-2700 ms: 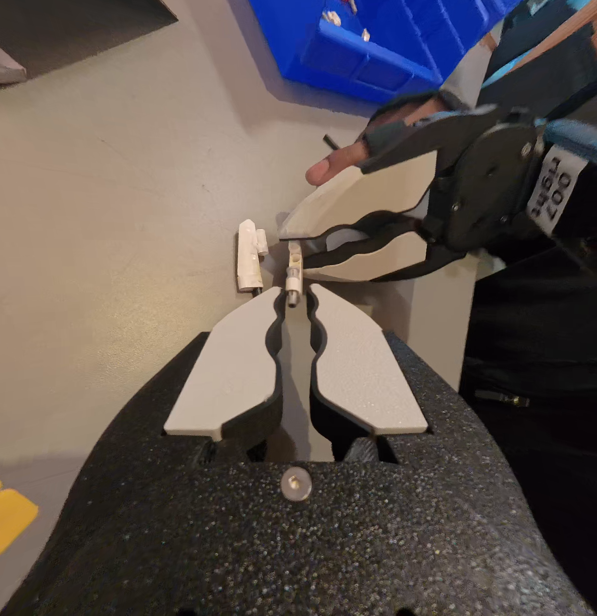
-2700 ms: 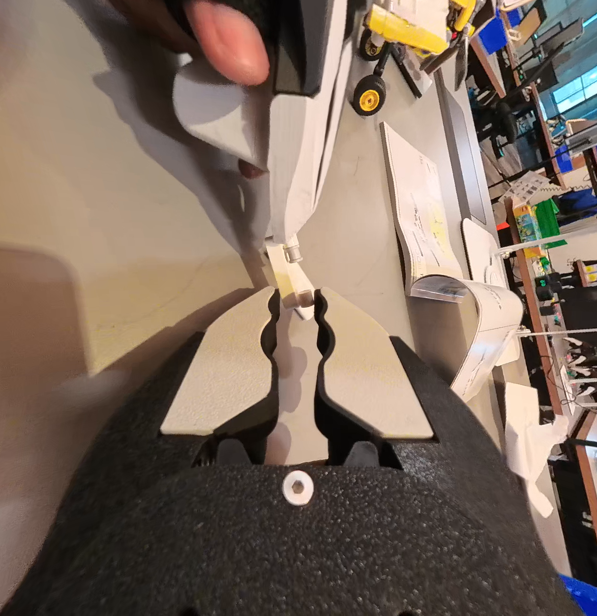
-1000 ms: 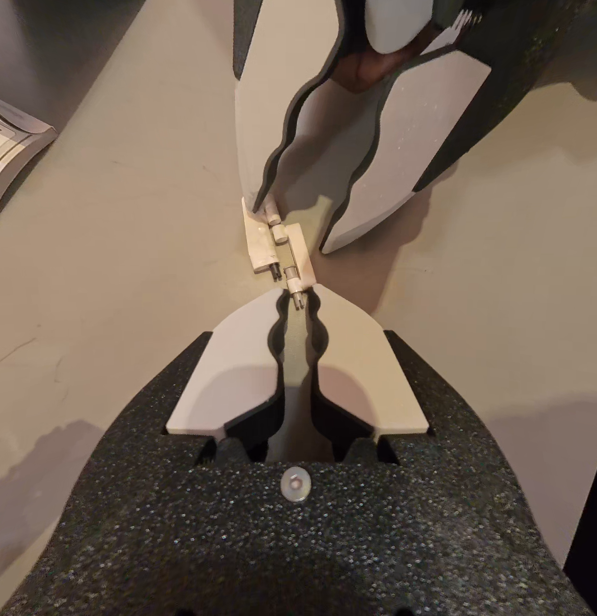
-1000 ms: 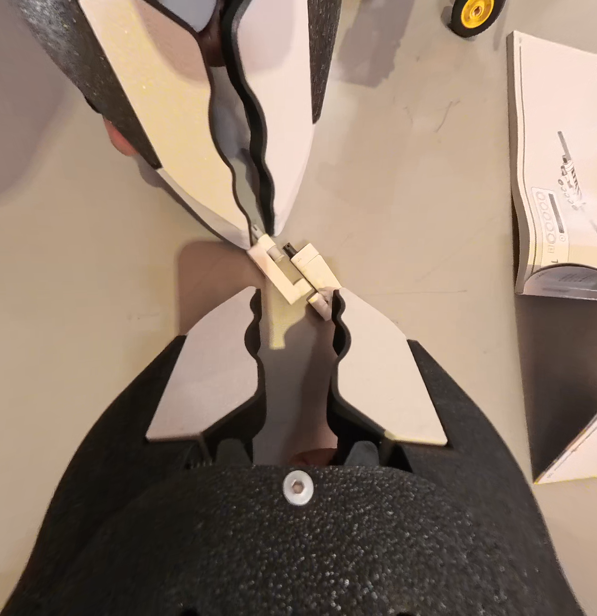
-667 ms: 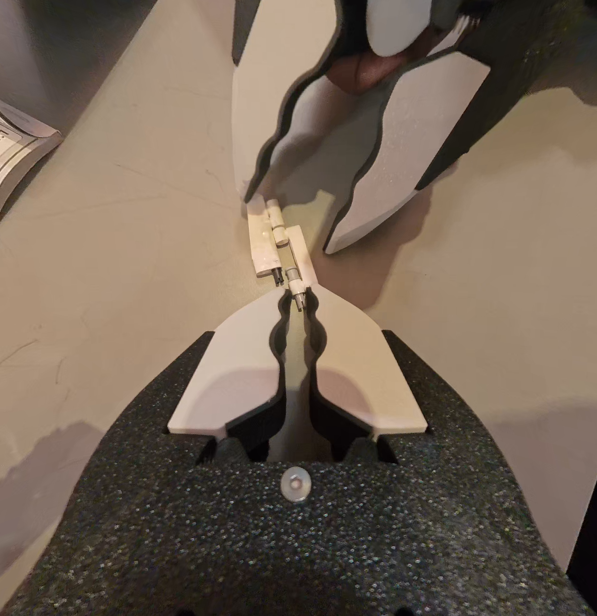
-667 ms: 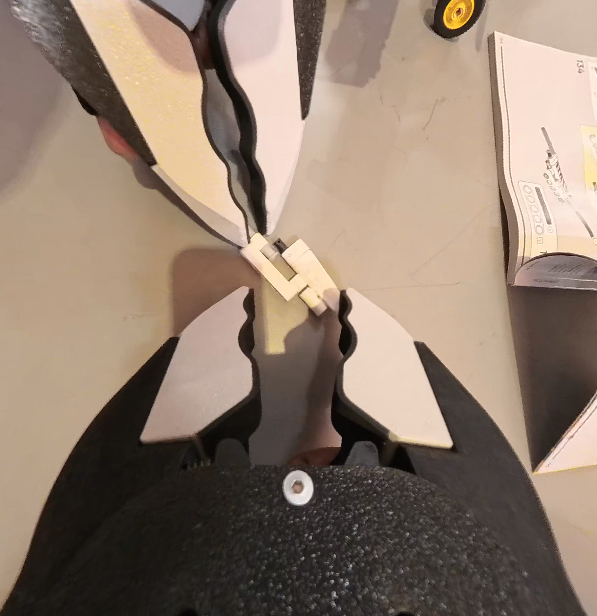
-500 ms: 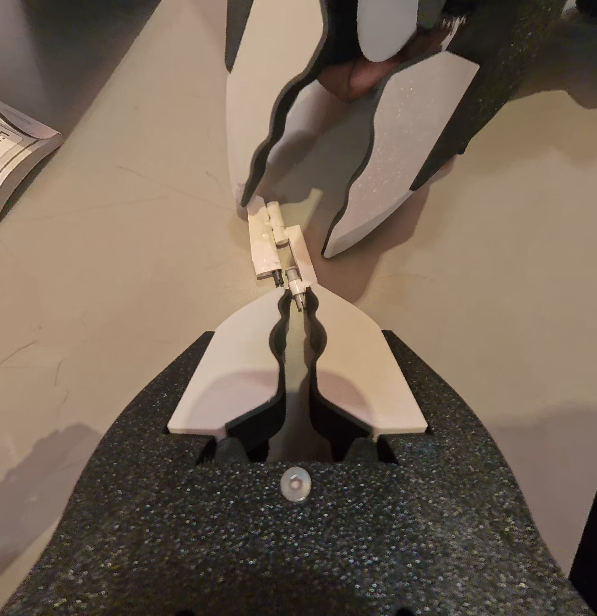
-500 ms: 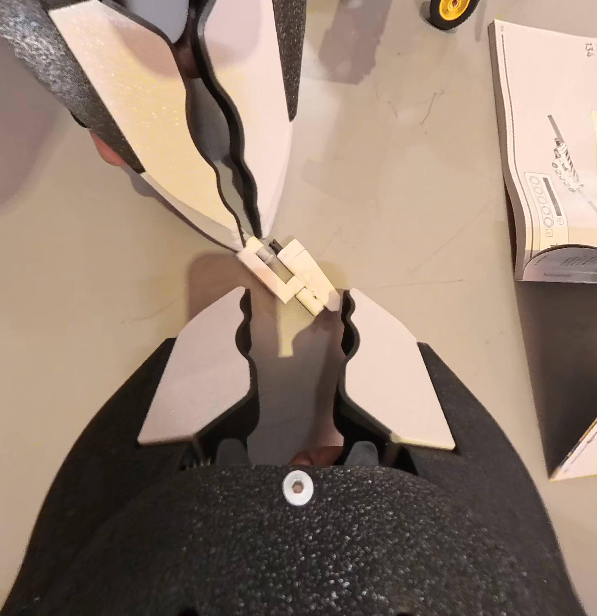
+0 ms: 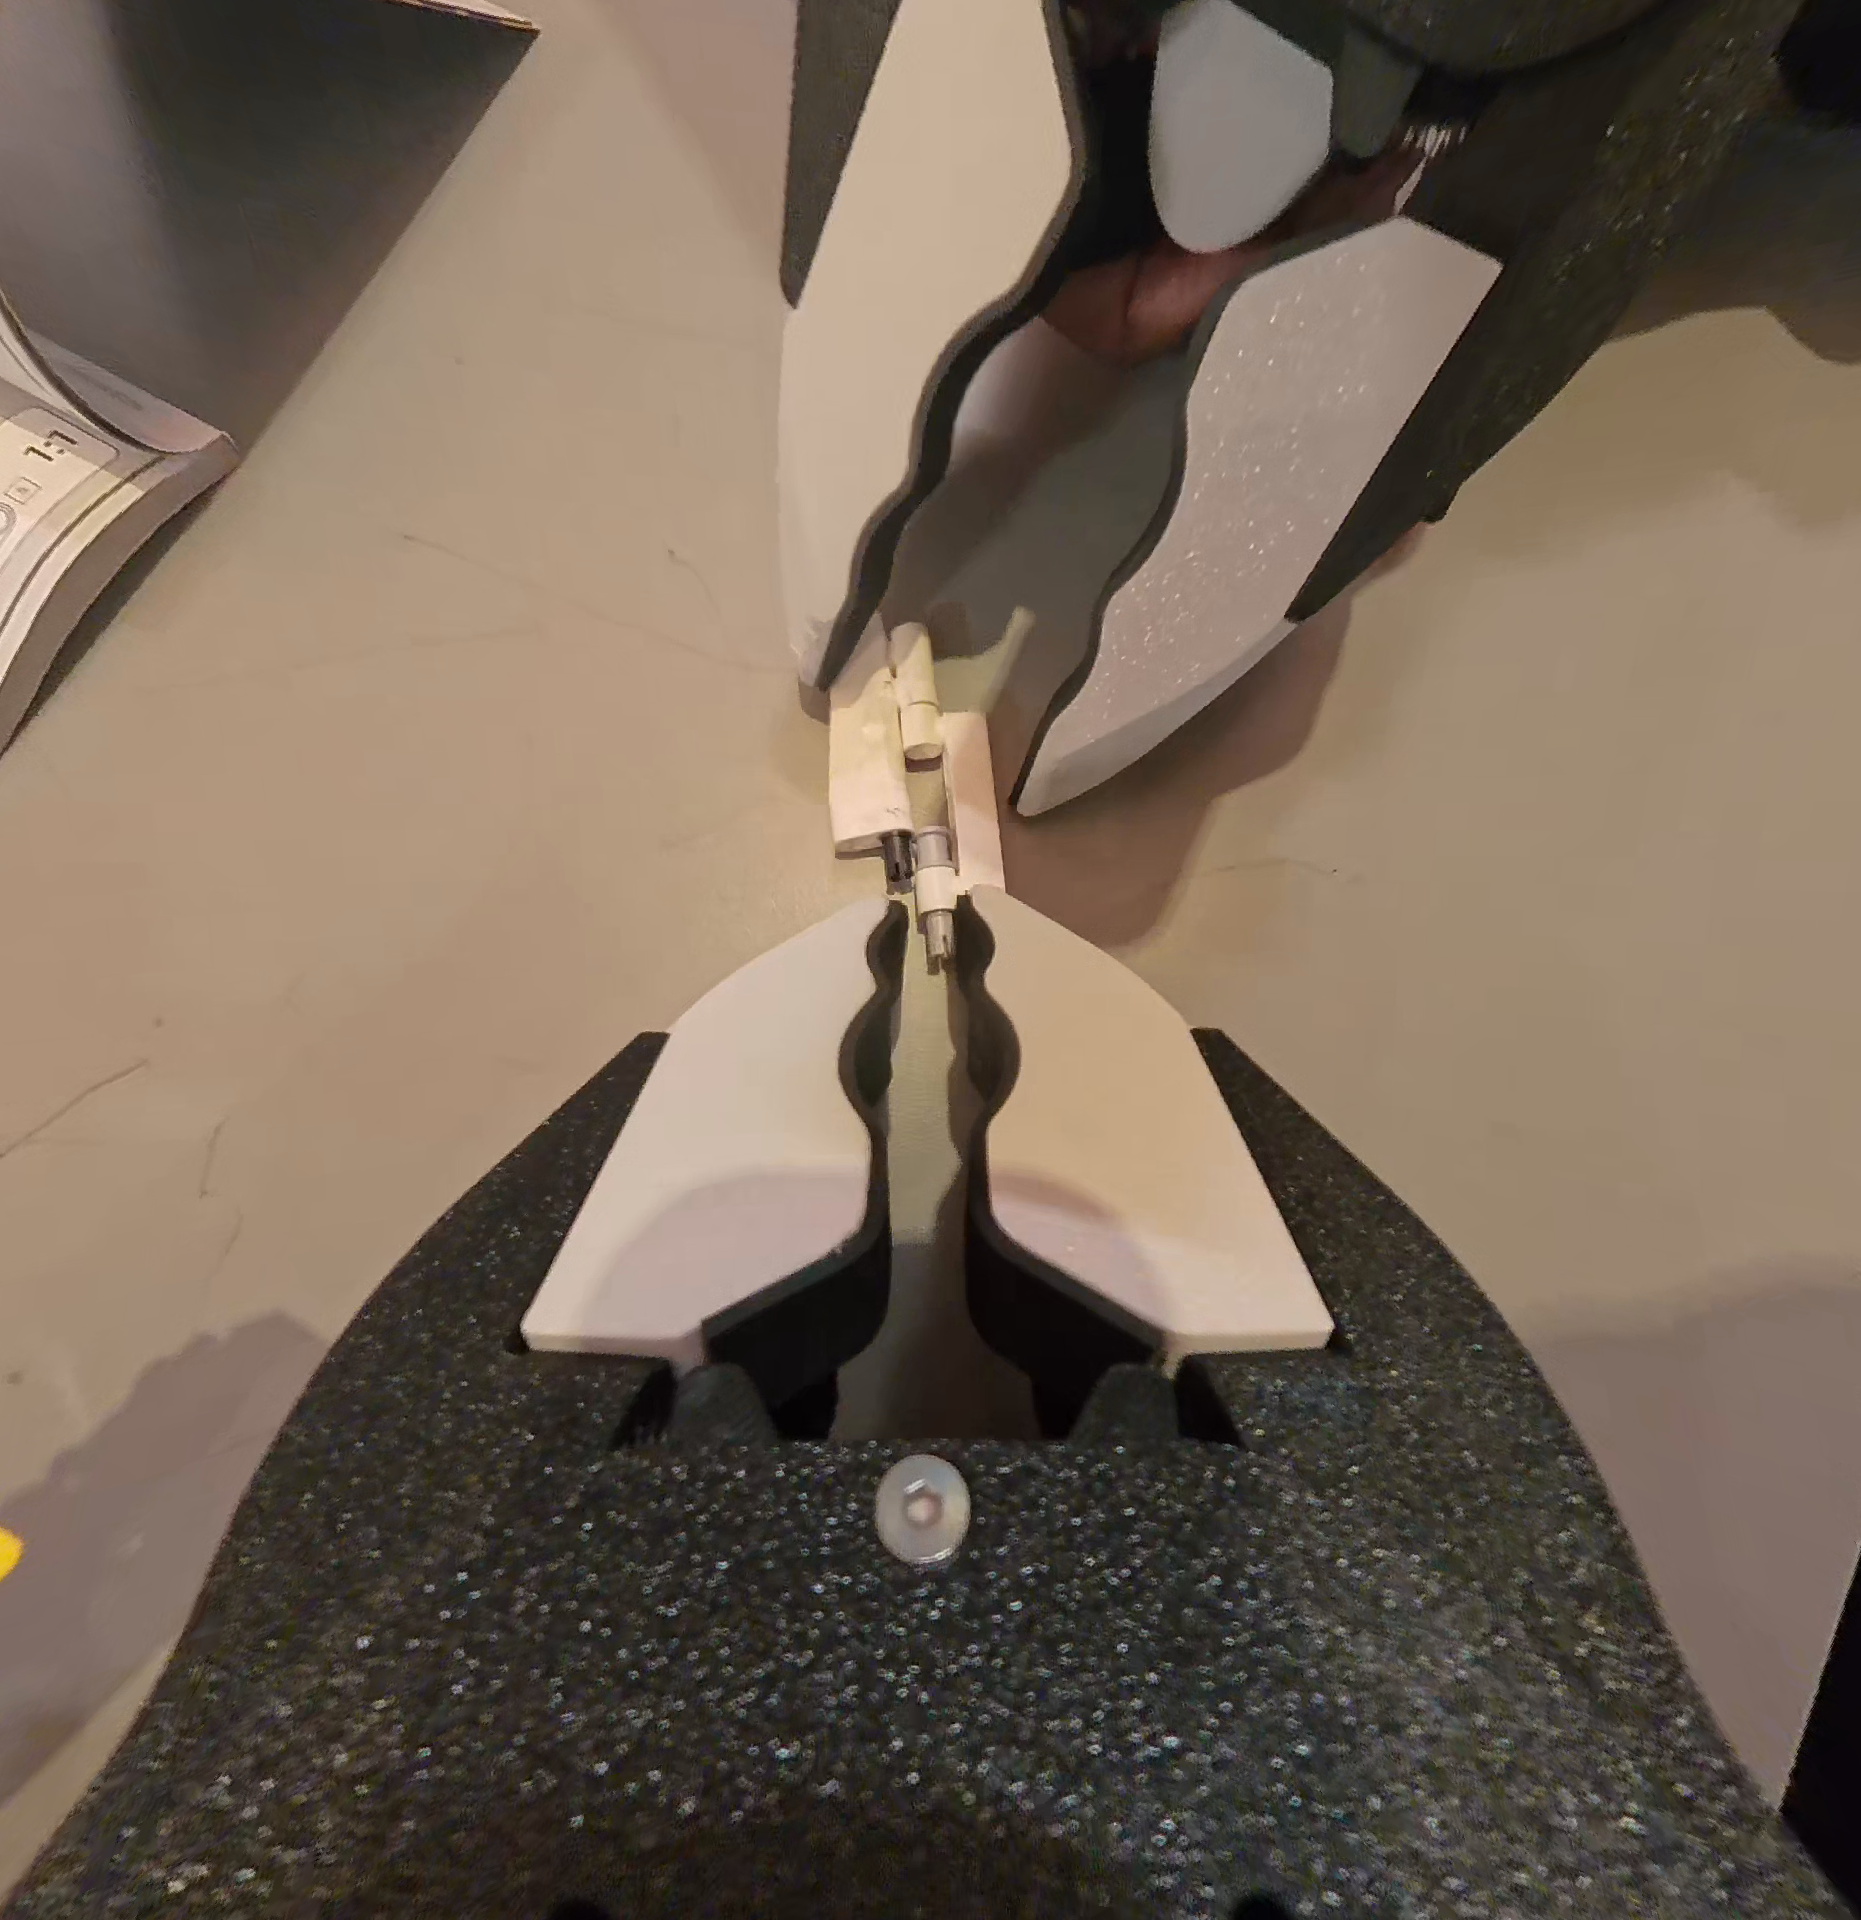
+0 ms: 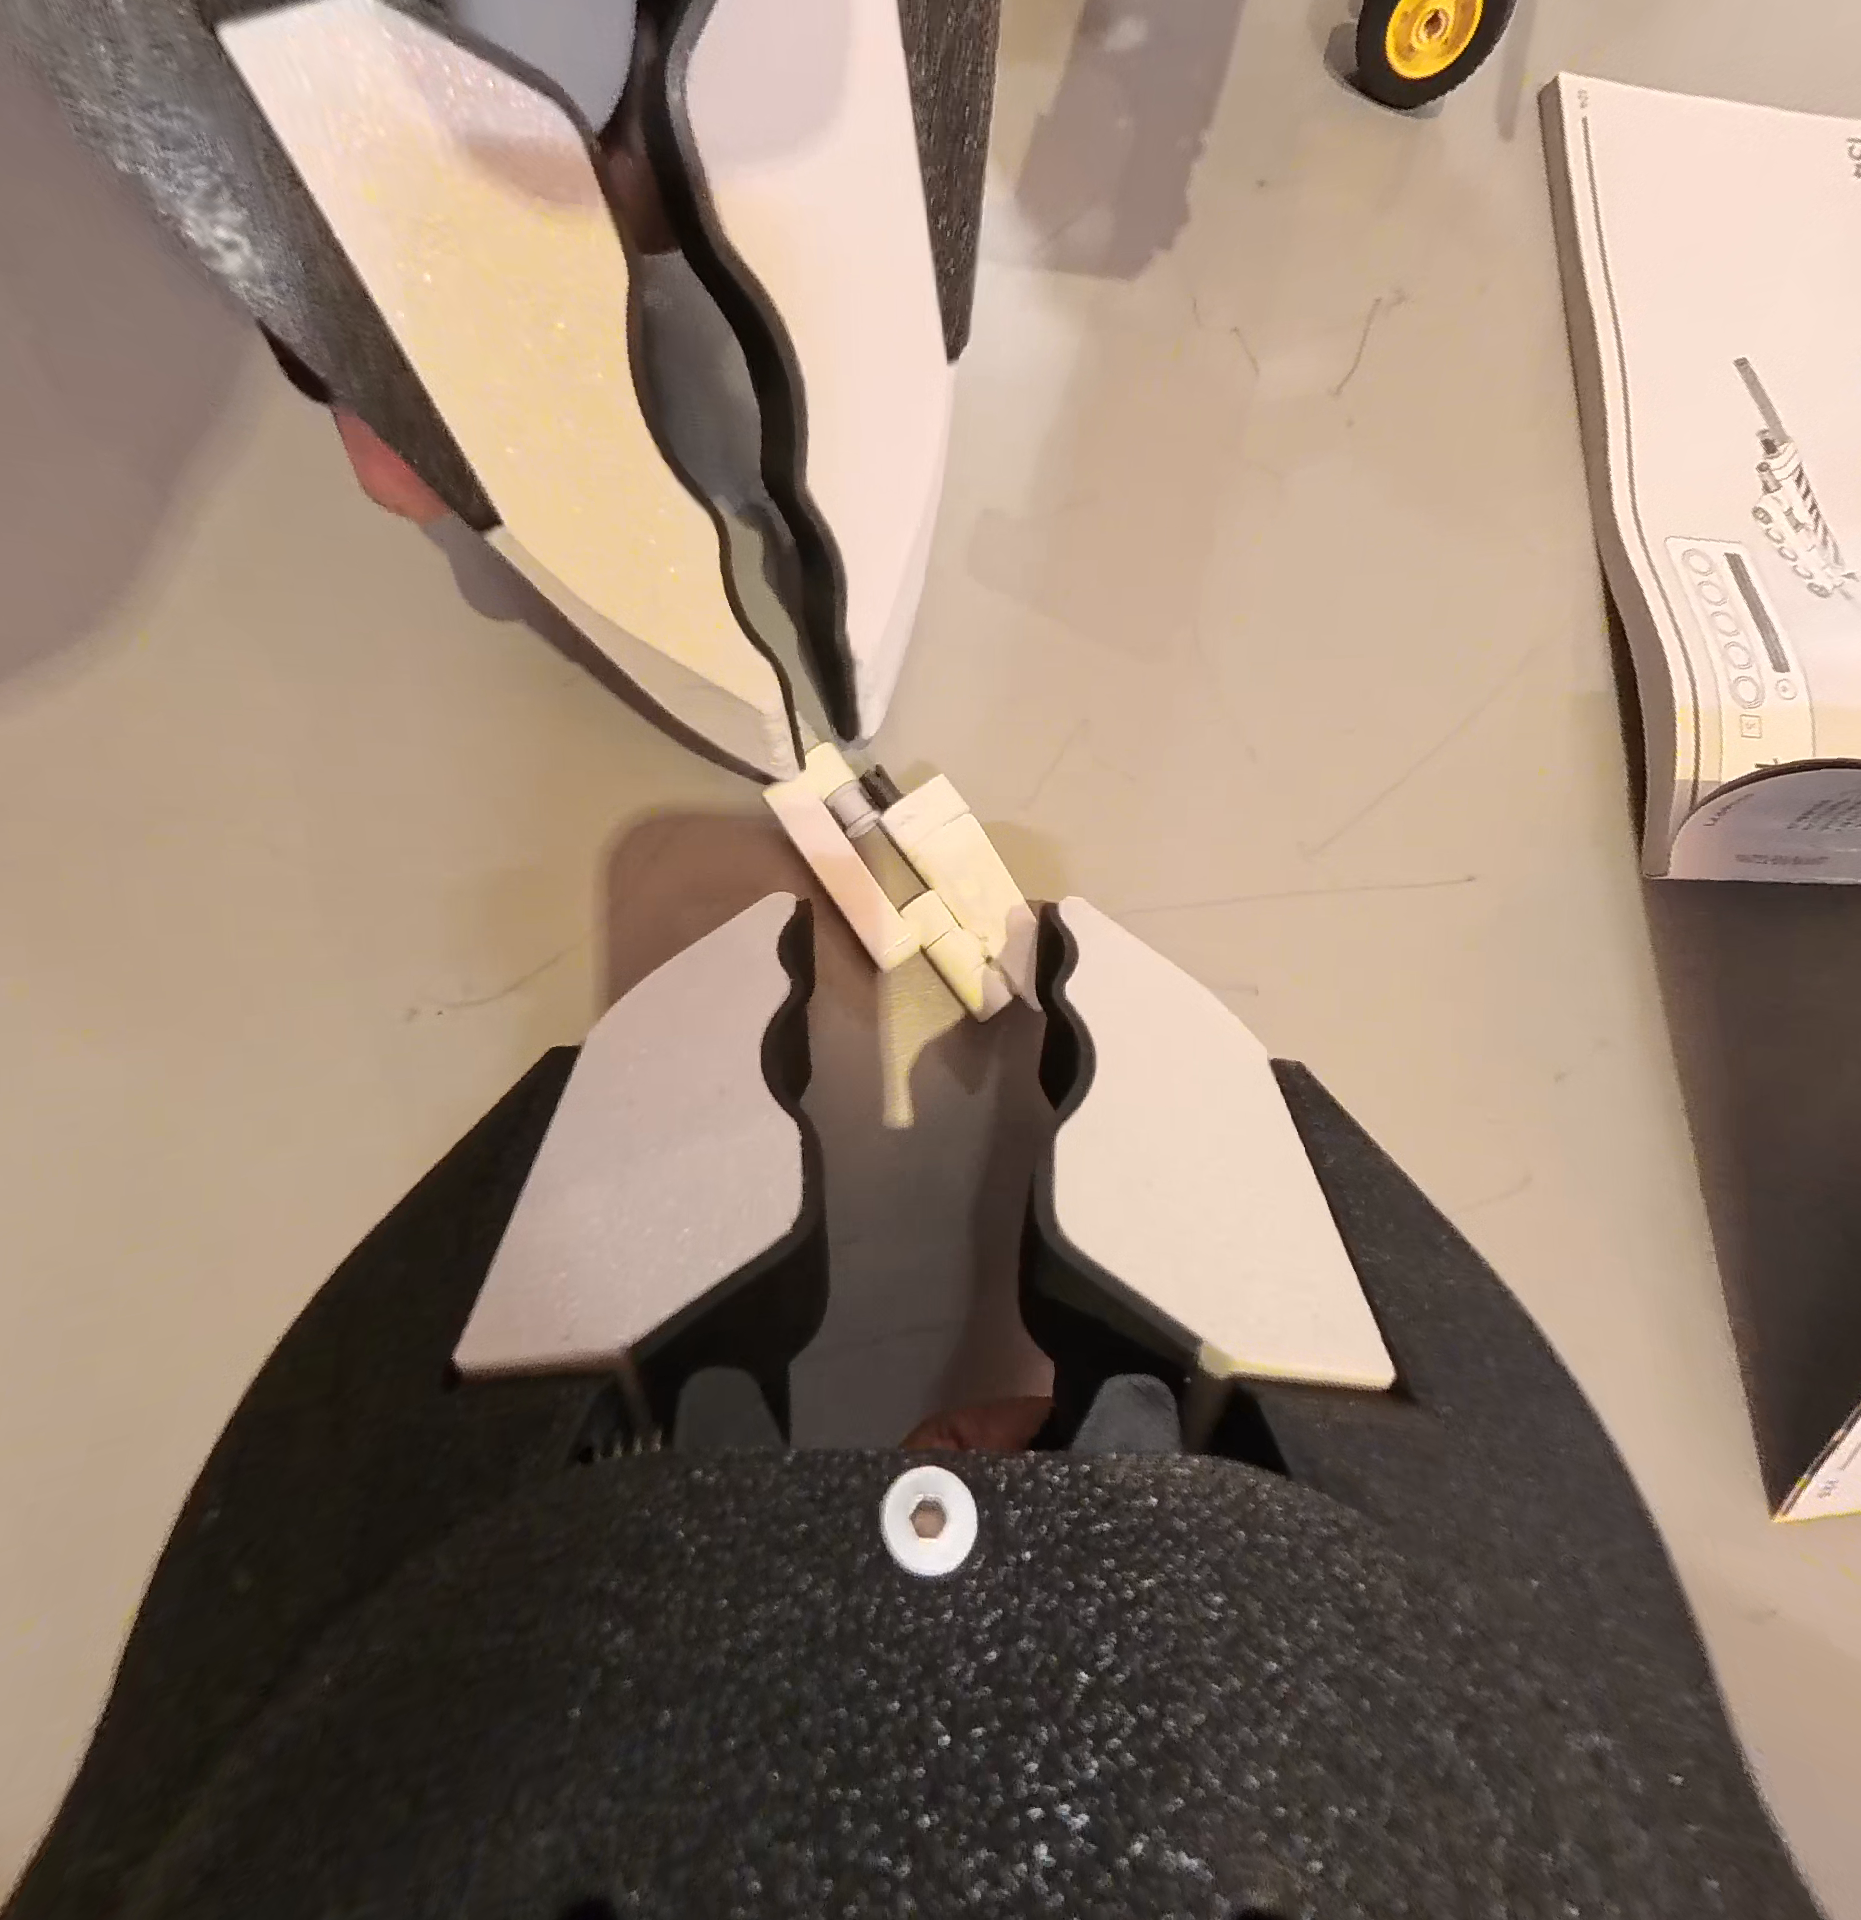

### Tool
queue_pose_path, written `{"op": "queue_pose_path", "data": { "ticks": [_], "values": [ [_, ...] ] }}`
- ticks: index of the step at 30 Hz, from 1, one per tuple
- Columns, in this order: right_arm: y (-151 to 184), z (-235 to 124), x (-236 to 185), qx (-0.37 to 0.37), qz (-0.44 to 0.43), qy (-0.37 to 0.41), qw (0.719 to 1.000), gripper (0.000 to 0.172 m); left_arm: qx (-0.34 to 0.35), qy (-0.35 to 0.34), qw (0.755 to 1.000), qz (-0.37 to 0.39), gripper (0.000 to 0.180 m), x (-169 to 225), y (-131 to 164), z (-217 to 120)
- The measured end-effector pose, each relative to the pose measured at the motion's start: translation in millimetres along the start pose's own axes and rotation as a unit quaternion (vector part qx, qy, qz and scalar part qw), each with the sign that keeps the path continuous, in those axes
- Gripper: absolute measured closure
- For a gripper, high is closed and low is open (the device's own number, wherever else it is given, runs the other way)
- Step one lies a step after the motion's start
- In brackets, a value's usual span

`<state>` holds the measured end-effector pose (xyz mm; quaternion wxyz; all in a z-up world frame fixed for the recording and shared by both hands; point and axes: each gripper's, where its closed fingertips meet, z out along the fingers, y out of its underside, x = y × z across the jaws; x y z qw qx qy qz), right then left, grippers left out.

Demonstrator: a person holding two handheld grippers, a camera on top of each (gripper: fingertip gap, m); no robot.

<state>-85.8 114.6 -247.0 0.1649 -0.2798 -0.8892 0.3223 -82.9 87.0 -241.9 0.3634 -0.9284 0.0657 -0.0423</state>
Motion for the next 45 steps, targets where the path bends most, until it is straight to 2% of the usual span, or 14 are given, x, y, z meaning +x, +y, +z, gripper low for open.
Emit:
{"op": "queue_pose_path", "data": {
  "ticks": [8,31,37,45],
  "values": [
    [1.2,-1.7,-0.9,0.002,0.006,0.012,1.000,0.135,0.003,0.006,1.000,-0.004,0.171,-0.5,-0.5,-0.7],
    [5.2,-7.4,0.5,0.013,0.004,0.032,0.999,0.131,0.022,0.015,1.000,0.012,0.171,3.0,-6.0,-2.3],
    [4.8,-8.8,2.2,0.024,0.012,0.040,0.999,0.131,0.087,0.012,0.996,0.019,0.169,2.4,-24.2,-7.5],
    [1.6,-13.3,4.0,0.046,0.030,0.044,0.997,0.131,0.238,0.008,0.971,0.021,0.160,1.0,-60.4,-24.9]
  ]
}}
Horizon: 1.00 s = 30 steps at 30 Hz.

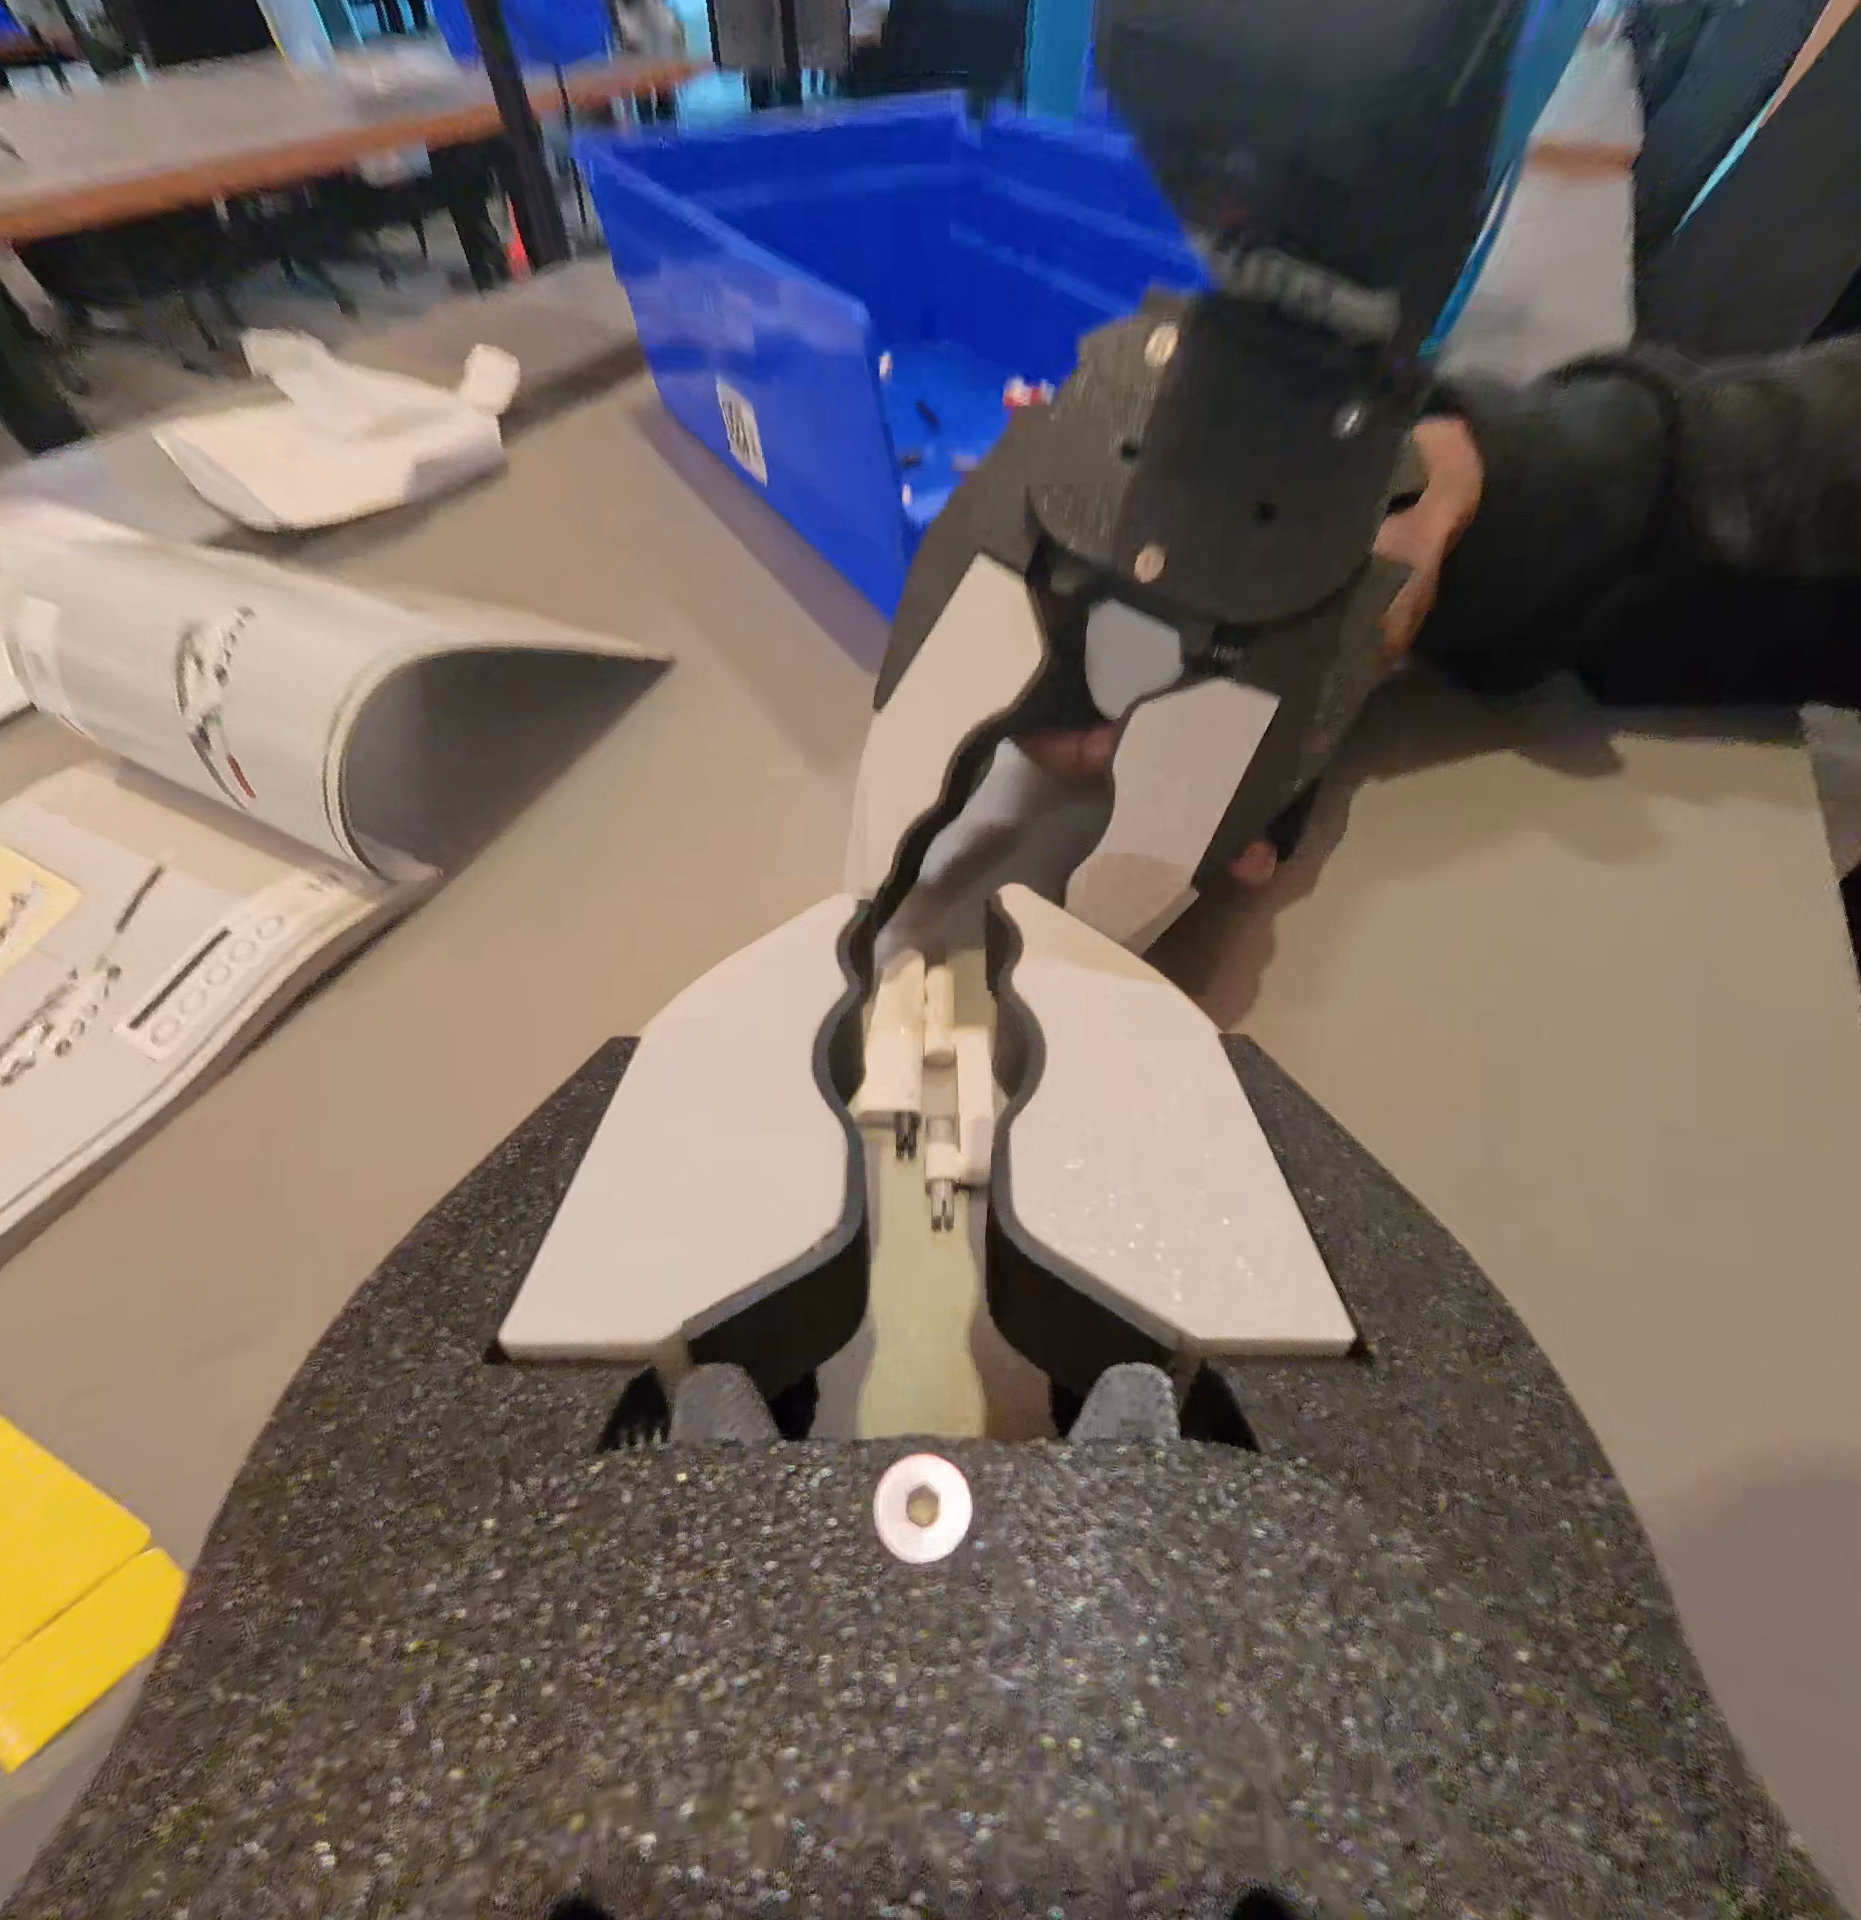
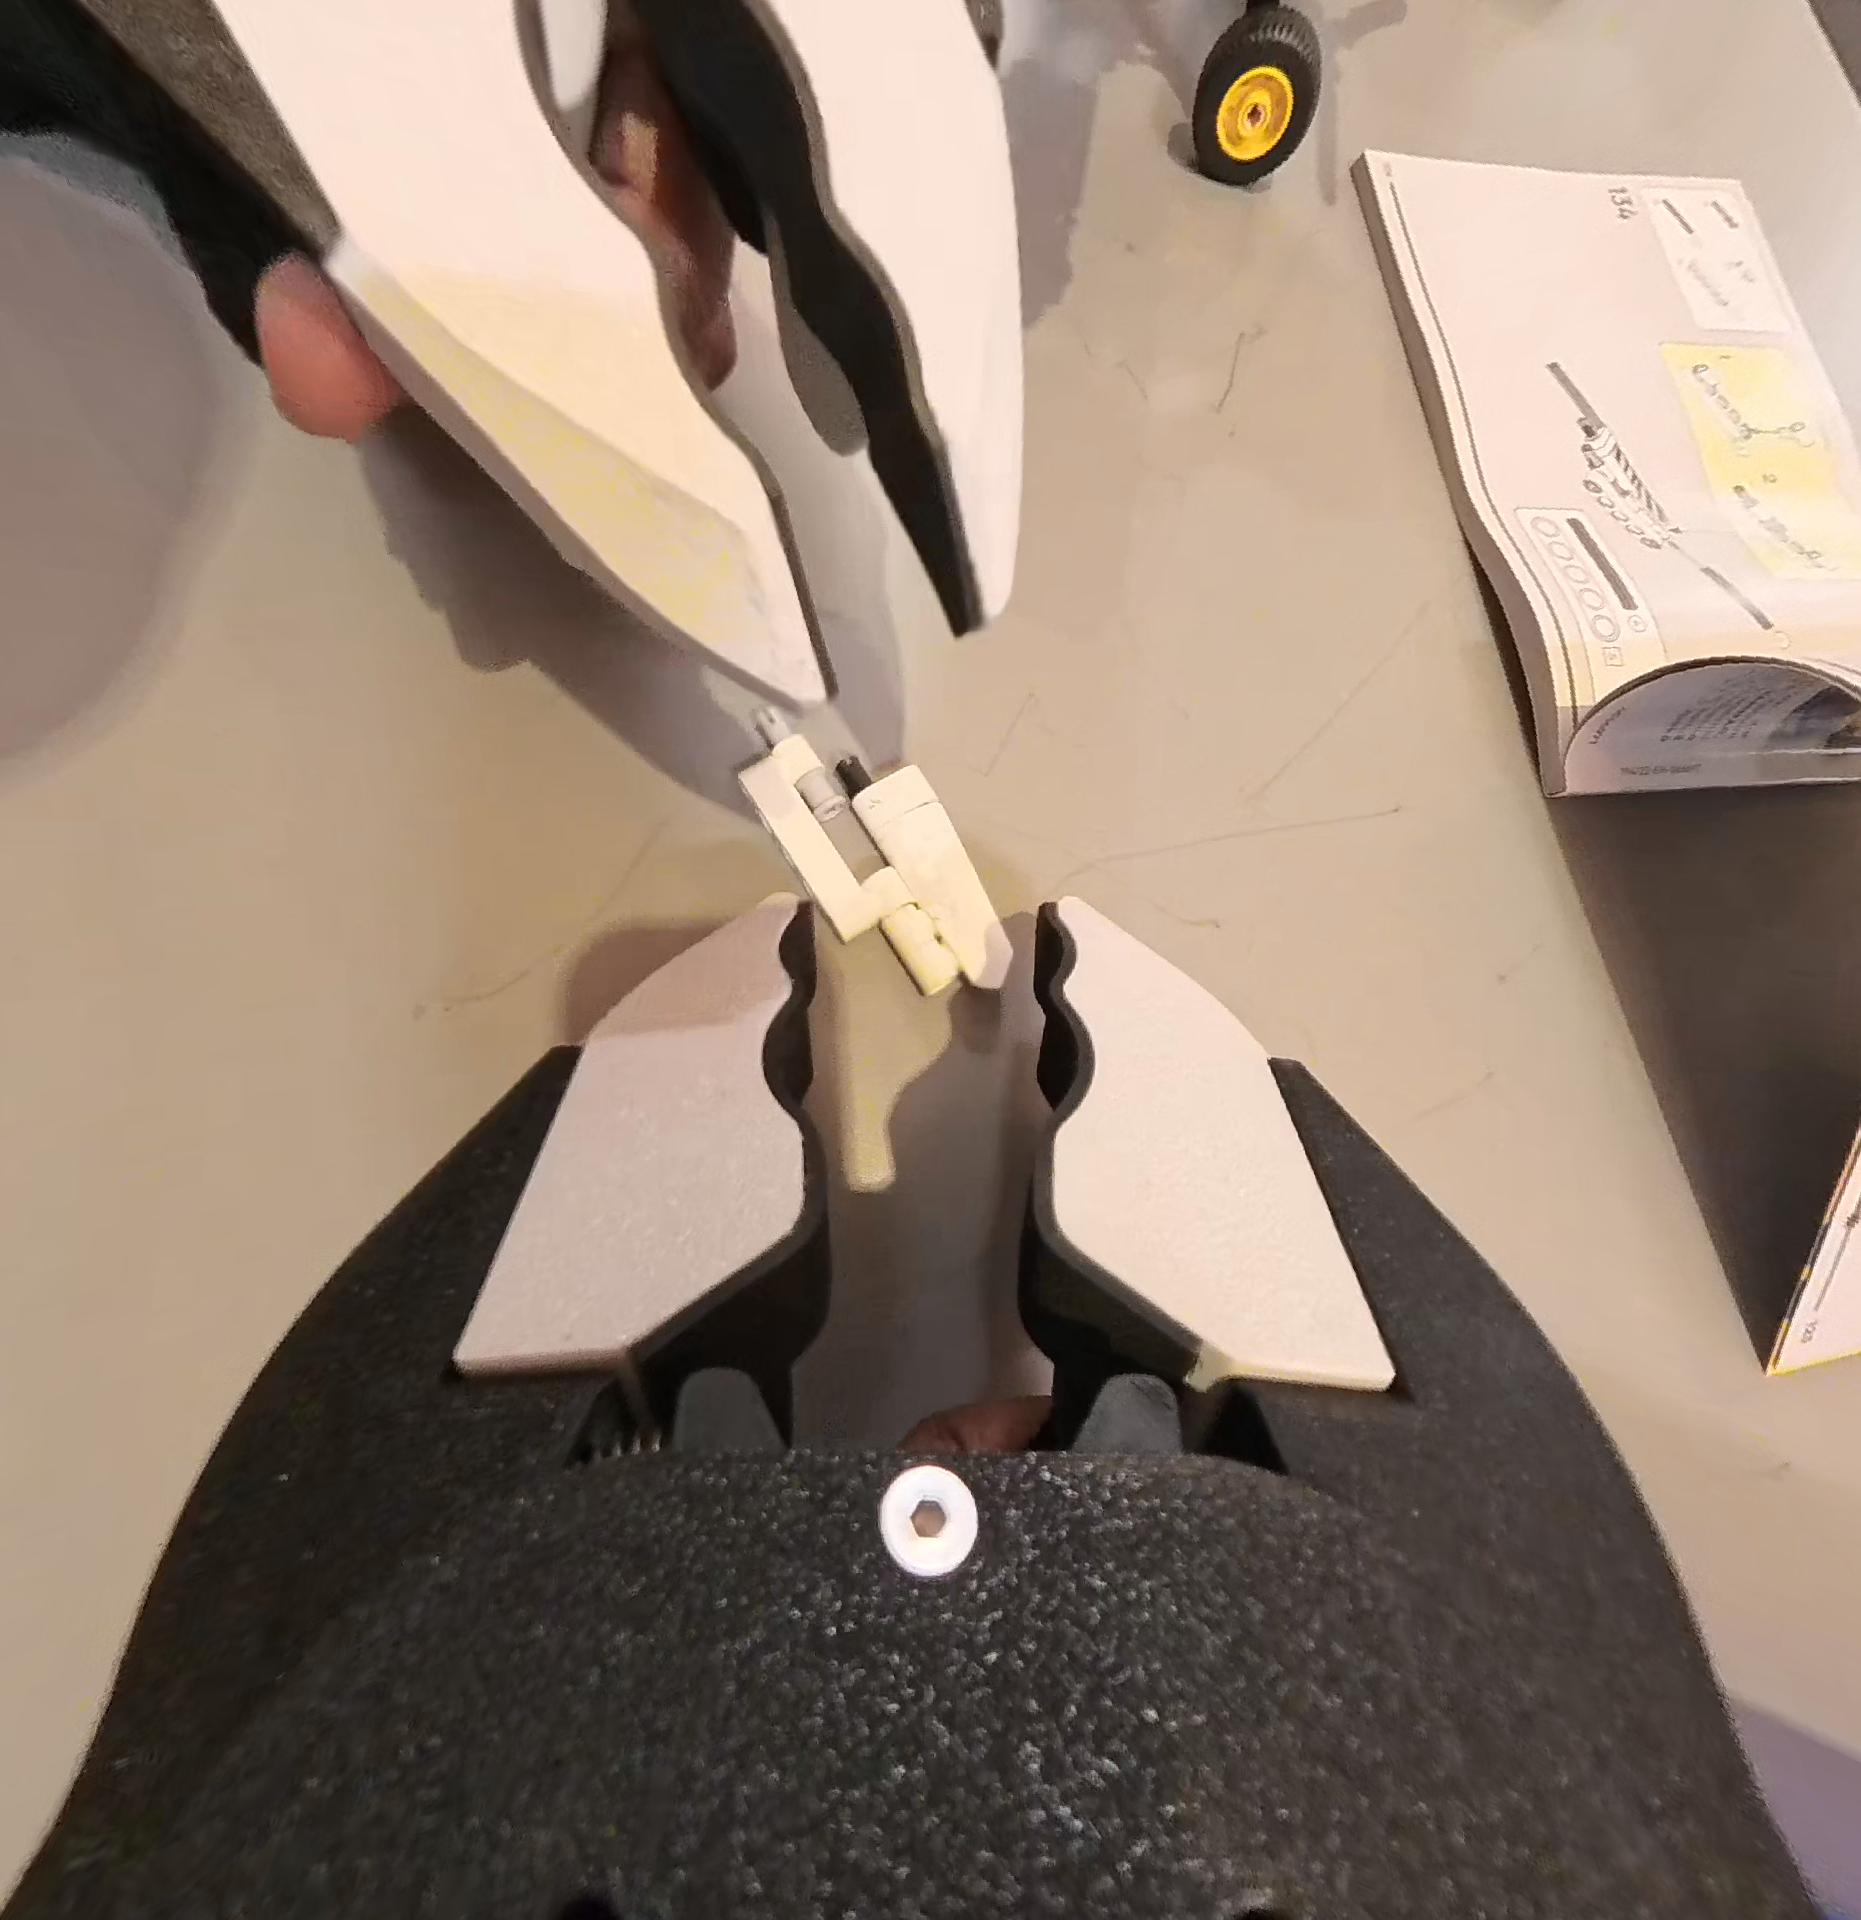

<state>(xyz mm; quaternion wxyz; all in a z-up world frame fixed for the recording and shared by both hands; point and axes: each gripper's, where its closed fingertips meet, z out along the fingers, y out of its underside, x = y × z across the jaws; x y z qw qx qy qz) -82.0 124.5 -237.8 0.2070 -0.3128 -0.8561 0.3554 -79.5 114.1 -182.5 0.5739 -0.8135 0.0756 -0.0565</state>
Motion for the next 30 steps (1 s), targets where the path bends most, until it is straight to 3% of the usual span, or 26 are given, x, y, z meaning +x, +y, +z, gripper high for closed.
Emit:
{"op": "queue_pose_path", "data": {
  "ticks": [5,14,17,21,30],
  "values": [
    [-3.0,-2.9,4.6,0.018,0.023,0.003,1.000,0.132,0.069,0.005,0.998,-0.005,0.160,1.2,-16.3,-1.2],
    [-4.2,-7.1,9.5,0.035,0.041,0.013,0.998,0.132,0.025,0.013,0.998,-0.055,0.141,-10.9,-11.1,12.3],
    [-4.1,-8.3,9.5,0.039,0.042,0.012,0.998,0.132,0.018,0.016,0.999,-0.025,0.136,-13.2,-14.5,17.8],
    [-4.3,-9.2,10.2,0.042,0.041,0.018,0.998,0.132,0.052,0.027,0.998,-0.023,0.134,-13.1,-16.9,23.5],
    [-0.2,-6.2,9.2,0.020,0.011,0.048,0.999,0.129,0.110,0.053,0.990,-0.076,0.130,-16.8,-24.2,-4.4]
  ]
}}
